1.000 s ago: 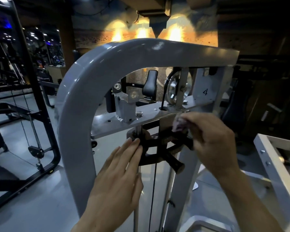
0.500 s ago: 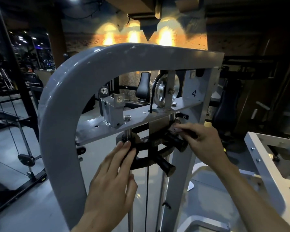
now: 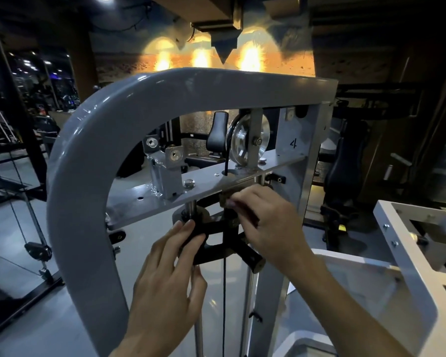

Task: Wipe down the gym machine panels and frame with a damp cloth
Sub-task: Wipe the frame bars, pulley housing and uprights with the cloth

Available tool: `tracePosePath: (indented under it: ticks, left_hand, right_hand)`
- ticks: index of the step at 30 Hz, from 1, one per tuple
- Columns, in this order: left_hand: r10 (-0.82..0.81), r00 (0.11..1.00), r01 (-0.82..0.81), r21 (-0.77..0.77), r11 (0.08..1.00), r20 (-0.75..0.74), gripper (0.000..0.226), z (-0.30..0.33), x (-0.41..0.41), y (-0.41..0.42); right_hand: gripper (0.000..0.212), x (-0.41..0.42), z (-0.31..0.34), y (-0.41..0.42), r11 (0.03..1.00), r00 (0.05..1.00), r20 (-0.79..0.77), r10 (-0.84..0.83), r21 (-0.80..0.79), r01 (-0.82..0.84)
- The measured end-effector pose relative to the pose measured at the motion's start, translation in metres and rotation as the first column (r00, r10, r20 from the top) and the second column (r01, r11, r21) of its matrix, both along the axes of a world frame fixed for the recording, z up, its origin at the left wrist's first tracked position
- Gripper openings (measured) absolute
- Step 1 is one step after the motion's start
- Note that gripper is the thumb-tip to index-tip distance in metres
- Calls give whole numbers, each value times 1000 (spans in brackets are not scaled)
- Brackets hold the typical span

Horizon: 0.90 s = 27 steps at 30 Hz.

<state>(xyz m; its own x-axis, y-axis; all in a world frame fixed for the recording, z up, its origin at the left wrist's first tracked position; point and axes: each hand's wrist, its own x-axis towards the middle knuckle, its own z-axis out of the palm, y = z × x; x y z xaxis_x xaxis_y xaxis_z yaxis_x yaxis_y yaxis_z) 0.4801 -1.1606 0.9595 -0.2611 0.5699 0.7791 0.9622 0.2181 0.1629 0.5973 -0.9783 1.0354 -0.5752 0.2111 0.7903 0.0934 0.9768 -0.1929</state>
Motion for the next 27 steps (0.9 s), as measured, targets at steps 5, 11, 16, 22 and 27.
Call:
tracePosePath:
  ticks: [5, 11, 16, 22, 27]
  left_hand:
    - [8, 1000, -9, 29, 1000, 8, 50, 0, 2, 2]
    - [7, 1000, -8, 62, 998, 7, 47, 0, 0, 5]
    - [-3, 1000, 3, 87, 996, 6, 44, 1, 0, 7]
    - [13, 1000, -12, 115, 993, -3, 42, 0, 1, 10]
    - [6, 1000, -4, 114, 993, -14, 42, 1, -2, 9]
  right_hand:
    - [17, 7, 17, 30, 975, 981, -75, -176, -149, 164]
    - [18, 22, 37, 23, 987, 996, 57, 71, -149, -62]
    - [21, 21, 60, 43, 969, 936, -255, -242, -109, 220]
    - [30, -15, 29, 8, 997, 995, -56, -81, 1, 81]
    - [37, -8, 35, 23, 996, 1000, 1, -23, 81, 23]
